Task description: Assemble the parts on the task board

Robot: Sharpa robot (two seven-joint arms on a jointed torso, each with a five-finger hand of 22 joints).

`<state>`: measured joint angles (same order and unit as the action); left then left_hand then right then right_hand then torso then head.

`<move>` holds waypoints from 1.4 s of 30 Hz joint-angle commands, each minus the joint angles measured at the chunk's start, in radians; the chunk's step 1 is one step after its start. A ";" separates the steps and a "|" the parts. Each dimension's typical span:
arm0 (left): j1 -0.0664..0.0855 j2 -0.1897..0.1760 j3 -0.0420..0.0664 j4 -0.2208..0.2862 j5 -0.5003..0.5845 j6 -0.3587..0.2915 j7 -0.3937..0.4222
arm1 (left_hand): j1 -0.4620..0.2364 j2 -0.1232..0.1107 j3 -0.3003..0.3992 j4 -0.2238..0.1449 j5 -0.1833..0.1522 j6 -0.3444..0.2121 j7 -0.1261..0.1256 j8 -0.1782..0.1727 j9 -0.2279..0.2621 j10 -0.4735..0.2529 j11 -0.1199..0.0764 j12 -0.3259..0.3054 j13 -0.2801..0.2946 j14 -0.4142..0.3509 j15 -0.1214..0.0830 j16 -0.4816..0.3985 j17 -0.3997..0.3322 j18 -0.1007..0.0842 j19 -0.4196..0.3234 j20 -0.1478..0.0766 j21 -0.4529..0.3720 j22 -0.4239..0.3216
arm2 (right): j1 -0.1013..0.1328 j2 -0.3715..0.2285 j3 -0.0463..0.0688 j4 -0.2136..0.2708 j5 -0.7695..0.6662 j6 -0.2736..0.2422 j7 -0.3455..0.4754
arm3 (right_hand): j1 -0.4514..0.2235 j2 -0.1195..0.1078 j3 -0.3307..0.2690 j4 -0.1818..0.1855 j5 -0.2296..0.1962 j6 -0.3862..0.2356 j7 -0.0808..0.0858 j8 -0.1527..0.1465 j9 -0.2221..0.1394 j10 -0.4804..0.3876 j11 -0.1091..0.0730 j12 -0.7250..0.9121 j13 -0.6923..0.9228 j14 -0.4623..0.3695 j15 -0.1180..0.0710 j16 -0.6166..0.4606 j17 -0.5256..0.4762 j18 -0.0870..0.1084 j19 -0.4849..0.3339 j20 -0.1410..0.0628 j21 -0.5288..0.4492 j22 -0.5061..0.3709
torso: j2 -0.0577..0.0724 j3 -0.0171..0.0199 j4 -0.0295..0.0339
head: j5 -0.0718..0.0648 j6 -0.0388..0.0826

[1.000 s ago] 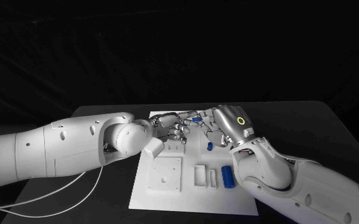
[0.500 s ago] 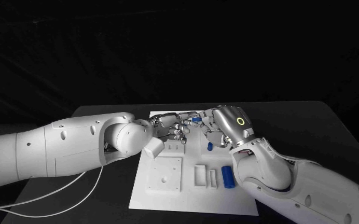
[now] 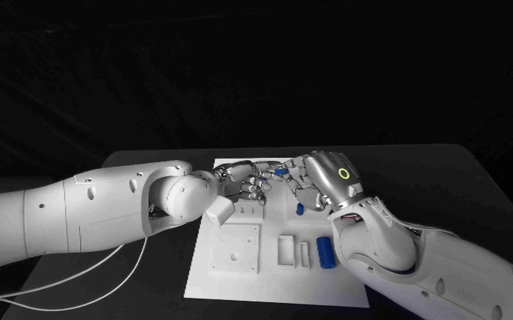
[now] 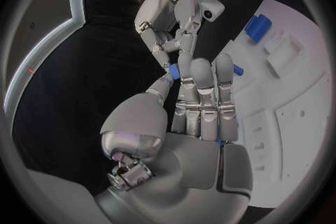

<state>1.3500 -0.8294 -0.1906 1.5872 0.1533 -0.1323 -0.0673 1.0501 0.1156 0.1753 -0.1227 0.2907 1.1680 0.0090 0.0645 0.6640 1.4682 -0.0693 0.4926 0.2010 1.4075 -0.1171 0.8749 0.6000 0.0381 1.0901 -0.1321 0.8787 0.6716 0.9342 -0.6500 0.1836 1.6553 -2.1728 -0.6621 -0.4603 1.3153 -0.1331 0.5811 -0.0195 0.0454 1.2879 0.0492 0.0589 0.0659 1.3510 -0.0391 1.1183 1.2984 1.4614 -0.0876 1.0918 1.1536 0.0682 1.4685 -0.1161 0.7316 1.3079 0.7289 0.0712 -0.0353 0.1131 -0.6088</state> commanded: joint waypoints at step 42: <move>-0.001 0.012 0.001 -0.007 -0.069 -0.010 0.020 | 0.063 0.005 0.135 -0.161 0.218 -0.010 0.020 0.000 0.038 0.047 0.000 -0.009 -0.010 0.002 0.000 -0.006 0.000 0.014 -0.007 -0.004 0.021 0.031 | -0.001 -0.001 -0.012 0.006 0.037 0.052 0.095 | 0.005 -0.055 0.027 -0.010 0.003 -0.022 0.007 0.004 0.000 -0.017 0.007 -0.043 -0.035 -0.002 0.002 -0.029 -0.028 -0.011 0.049 0.006 -0.038 0.077 | 0.000 0.0005 -0.0004 | 0.006 -0.006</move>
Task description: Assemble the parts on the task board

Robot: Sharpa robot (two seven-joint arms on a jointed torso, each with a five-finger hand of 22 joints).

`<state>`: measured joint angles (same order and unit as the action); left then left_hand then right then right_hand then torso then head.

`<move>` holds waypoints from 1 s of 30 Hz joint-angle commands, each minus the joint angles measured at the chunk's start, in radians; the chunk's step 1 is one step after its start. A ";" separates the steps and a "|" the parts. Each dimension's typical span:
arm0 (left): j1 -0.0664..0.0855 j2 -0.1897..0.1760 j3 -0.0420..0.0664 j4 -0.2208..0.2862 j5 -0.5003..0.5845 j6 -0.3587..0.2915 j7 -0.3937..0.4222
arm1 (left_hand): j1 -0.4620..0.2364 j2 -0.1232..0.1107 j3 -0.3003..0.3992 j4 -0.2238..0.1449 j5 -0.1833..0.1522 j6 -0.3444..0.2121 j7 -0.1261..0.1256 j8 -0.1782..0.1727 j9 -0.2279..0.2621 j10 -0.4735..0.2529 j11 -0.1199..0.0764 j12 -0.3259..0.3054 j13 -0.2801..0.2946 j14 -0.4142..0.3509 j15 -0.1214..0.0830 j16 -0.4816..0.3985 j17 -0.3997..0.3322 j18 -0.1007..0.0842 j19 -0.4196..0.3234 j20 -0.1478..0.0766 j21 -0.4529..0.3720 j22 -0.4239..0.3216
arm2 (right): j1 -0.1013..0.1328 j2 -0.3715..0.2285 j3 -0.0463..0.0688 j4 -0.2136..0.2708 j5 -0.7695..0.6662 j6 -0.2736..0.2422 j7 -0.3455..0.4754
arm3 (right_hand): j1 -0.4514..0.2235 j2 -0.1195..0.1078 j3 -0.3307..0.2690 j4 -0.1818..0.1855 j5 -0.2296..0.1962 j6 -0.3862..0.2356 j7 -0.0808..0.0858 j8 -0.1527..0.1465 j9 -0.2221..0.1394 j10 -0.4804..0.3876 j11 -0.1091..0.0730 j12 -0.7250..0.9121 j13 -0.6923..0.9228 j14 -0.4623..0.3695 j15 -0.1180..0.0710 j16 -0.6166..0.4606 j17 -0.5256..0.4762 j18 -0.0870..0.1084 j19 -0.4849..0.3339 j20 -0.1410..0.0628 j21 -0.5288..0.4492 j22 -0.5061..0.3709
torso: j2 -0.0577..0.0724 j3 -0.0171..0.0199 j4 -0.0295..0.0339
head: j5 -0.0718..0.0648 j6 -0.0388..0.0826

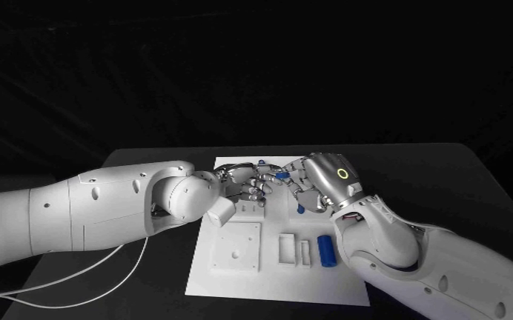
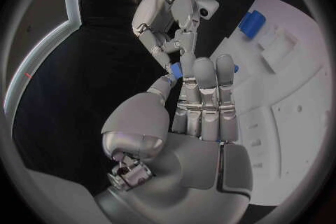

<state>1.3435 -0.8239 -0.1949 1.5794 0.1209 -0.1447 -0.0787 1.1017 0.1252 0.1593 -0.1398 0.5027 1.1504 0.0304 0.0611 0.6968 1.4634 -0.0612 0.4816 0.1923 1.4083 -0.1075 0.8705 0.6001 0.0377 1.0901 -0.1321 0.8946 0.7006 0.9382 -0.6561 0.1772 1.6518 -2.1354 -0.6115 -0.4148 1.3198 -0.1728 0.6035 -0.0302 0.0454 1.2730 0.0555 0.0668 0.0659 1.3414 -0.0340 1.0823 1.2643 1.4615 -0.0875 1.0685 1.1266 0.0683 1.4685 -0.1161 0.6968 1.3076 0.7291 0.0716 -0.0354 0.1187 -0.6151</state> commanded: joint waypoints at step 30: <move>0.005 0.008 0.005 -0.022 -0.100 -0.028 0.067 | 0.023 -0.051 0.169 -0.142 0.100 0.040 -0.007 0.003 -0.008 0.053 -0.015 0.028 -0.006 0.010 -0.016 0.007 0.012 0.019 -0.007 -0.010 0.023 0.019 | -0.005 -0.007 -0.006 0.001 0.053 -0.005 0.072 | -0.061 -0.081 -0.119 -0.002 0.177 -0.101 0.017 -0.005 -0.001 -0.038 0.010 -0.030 -0.049 -0.007 0.004 -0.023 -0.024 0.003 0.050 0.010 -0.046 0.065 | 0.000 0.0000 0.0007 | 0.000 0.000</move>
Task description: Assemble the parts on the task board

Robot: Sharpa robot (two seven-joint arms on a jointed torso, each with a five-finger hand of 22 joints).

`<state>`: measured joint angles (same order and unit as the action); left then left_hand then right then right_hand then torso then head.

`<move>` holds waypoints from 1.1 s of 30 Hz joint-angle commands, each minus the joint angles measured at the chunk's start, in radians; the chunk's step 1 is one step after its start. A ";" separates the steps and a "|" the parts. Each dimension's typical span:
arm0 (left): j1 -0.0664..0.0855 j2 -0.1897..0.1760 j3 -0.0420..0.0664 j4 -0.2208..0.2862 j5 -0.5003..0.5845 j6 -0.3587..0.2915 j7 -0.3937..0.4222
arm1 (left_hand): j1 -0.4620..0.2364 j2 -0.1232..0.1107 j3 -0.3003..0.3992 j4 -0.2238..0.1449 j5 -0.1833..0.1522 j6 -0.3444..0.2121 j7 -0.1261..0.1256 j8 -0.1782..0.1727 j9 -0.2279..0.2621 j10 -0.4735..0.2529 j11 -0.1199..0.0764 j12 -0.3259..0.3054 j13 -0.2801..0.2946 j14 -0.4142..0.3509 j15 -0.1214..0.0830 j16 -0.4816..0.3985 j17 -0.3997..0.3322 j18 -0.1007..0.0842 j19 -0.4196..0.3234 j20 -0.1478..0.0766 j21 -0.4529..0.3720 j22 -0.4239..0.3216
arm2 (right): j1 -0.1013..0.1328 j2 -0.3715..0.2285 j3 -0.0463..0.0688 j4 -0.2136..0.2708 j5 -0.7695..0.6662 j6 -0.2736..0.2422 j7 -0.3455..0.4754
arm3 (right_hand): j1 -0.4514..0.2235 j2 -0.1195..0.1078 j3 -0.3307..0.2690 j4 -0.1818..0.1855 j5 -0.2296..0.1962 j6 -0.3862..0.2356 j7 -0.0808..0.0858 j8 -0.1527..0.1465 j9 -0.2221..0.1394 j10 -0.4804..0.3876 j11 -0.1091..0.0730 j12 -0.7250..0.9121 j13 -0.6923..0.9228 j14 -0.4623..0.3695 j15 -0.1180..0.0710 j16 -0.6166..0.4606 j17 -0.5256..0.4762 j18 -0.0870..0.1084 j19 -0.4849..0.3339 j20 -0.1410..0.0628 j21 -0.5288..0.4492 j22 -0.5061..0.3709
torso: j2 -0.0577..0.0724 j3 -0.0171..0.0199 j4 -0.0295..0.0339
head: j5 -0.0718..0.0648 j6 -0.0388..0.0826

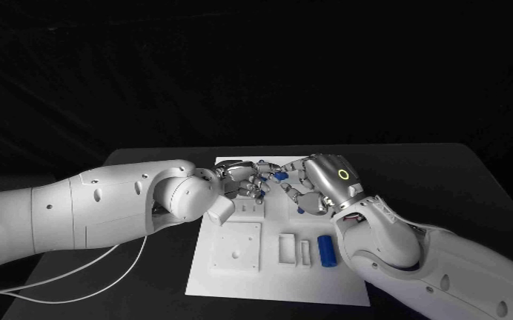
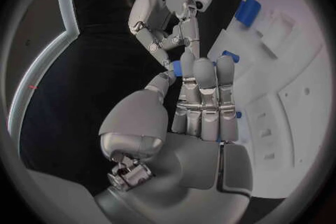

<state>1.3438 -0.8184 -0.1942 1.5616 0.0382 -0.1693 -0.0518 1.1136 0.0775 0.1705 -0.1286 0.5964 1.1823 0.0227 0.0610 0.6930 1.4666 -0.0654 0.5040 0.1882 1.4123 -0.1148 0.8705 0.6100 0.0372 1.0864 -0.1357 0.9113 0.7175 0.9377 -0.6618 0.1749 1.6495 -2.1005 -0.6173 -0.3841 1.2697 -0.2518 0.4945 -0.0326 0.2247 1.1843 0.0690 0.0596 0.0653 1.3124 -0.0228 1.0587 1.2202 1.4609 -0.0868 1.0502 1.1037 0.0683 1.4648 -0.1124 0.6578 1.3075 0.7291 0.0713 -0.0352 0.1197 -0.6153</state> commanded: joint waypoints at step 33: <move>0.005 -0.001 0.009 -0.071 -0.434 0.100 0.091 | 0.032 -0.024 0.147 -0.152 0.036 0.030 0.000 0.003 -0.052 0.050 -0.012 0.011 -0.014 0.007 -0.010 0.005 0.012 0.022 -0.009 -0.007 0.016 0.013 | -0.004 -0.057 0.053 -0.006 0.494 0.032 0.148 | -0.009 0.031 -0.074 0.052 -0.007 -0.058 0.015 0.003 -0.001 -0.025 0.006 -0.009 -0.038 -0.007 0.005 -0.007 0.002 0.015 0.054 0.010 -0.023 0.054 | 0.000 -0.0015 0.0005 | 0.003 -0.002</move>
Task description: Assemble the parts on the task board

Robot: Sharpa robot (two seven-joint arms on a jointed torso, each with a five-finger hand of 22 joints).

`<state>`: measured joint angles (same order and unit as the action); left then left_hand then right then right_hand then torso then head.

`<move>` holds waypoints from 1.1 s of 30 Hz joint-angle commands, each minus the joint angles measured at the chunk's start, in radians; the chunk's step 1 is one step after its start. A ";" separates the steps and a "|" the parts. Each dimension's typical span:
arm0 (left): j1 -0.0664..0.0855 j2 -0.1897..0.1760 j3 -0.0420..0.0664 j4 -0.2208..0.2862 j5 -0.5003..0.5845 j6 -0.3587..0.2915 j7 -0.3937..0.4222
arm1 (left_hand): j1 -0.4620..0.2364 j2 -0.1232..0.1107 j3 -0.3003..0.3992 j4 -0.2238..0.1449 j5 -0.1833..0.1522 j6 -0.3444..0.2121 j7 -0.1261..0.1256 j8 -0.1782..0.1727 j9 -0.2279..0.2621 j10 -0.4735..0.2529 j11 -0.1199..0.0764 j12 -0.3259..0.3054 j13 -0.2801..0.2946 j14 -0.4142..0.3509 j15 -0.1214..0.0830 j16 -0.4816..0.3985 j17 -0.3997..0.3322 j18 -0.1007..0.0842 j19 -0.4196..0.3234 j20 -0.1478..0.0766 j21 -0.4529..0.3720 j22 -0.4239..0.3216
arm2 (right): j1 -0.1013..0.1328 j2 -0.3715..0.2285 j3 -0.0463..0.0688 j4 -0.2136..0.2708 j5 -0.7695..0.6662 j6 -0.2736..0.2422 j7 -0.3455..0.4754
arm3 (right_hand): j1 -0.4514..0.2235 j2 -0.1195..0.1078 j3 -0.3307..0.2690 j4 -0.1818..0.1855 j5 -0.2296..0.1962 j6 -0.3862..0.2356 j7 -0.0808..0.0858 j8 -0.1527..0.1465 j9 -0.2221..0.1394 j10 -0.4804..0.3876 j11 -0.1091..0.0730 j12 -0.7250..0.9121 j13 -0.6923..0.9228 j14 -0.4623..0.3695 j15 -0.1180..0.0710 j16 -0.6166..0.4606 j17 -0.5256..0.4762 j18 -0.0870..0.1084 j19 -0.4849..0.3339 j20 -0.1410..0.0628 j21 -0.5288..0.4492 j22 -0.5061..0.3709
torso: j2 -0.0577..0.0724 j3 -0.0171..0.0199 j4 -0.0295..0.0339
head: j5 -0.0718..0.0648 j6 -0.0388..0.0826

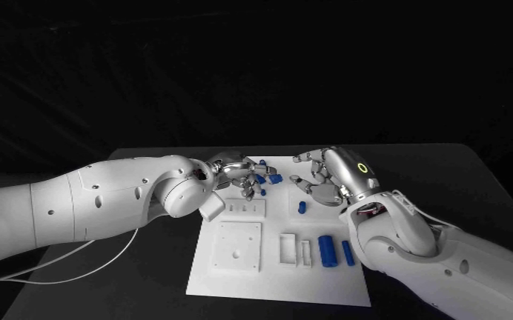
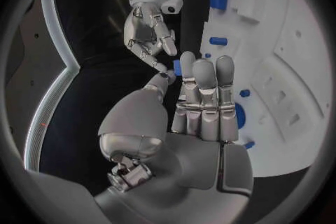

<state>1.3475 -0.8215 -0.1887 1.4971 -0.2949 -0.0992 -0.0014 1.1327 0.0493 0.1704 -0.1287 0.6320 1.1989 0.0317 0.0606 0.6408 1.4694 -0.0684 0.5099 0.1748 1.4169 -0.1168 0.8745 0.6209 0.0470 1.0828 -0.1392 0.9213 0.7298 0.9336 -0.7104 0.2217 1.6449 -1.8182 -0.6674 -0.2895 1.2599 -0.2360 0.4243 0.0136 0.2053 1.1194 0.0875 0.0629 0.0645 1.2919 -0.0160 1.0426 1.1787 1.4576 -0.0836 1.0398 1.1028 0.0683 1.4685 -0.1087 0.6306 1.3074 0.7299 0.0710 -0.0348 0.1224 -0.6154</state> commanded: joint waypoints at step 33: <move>0.011 0.010 0.033 -0.048 -0.318 0.133 0.266 | 0.032 0.005 0.130 -0.140 -0.018 0.013 -0.008 0.003 -0.015 0.047 -0.008 0.003 -0.002 -0.001 -0.006 0.003 0.007 0.011 -0.013 -0.001 0.007 0.006 | 0.085 -0.056 0.037 -0.083 1.527 0.609 -0.105 | -0.064 0.250 -0.539 -0.022 0.294 -0.011 -0.006 0.000 0.013 0.017 0.004 0.092 0.082 -0.002 0.006 0.035 0.036 0.031 0.050 0.012 0.007 0.060 | -0.001 0.0004 -0.0007 | -0.010 -0.001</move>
<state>1.3569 -0.8139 -0.1568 1.4460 -0.5887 -0.0006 0.2328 1.1410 0.0413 0.1677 -0.1314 0.6103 1.2004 0.0302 0.0609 0.6258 1.4706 -0.0605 0.5099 0.1728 1.4173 -0.1165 0.8745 0.6268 0.0440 1.0754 -0.1395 0.9253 0.7353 1.0188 -0.7673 0.2585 1.5618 -0.3892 -0.1202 -0.3814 1.1959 0.0063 -0.1054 -0.0109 0.5035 1.1161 0.0827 0.0628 0.0765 1.3063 -0.0161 1.1308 1.2601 1.4576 -0.0836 1.0686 1.1375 0.0800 1.4648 -0.1051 0.6367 1.3074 0.7293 0.0700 -0.0347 0.1119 -0.6169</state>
